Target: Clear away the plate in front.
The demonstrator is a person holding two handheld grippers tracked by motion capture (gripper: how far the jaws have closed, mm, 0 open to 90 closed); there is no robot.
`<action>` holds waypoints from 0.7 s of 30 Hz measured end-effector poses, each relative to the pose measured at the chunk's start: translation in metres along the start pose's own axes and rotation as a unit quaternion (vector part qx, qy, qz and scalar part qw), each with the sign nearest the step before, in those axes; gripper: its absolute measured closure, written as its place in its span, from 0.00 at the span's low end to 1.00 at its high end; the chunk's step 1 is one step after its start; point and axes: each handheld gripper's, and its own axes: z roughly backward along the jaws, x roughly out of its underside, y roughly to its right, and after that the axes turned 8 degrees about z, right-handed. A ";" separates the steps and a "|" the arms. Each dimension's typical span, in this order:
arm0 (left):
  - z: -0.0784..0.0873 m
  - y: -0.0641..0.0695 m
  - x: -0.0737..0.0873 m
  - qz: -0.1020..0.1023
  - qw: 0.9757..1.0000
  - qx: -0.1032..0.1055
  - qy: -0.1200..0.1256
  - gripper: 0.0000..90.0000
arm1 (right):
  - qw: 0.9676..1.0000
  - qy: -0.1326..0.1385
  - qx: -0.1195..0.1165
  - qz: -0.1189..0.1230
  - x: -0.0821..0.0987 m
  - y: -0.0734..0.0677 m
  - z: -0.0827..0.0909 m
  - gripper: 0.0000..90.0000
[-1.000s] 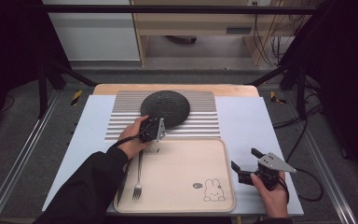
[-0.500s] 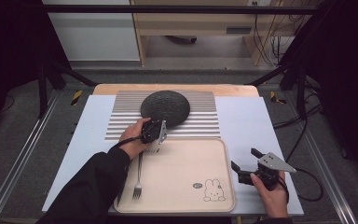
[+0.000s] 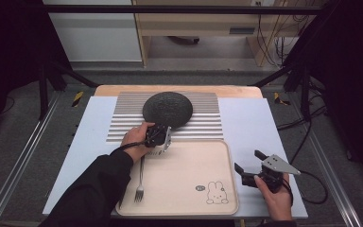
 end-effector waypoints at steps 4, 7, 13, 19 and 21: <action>0.002 -0.002 -0.004 0.001 1.000 -0.015 0.005 0.93 | 1.000 0.000 0.000 -0.002 0.000 0.001 0.000 0.07; 0.003 -0.003 -0.006 0.003 1.000 -0.021 0.007 0.94 | 1.000 0.002 0.000 -0.002 0.000 0.001 0.001 0.07; 0.002 -0.001 -0.008 -0.007 1.000 -0.024 0.003 0.94 | 1.000 0.001 0.000 -0.003 0.000 0.001 0.000 0.07; 0.003 -0.001 -0.008 -0.014 0.999 -0.029 0.001 0.95 | 1.000 0.002 0.001 -0.003 0.001 0.002 0.001 0.07; 0.003 -0.001 -0.008 -0.016 0.999 -0.029 0.000 0.95 | 1.000 0.002 0.001 -0.004 0.001 0.001 0.001 0.07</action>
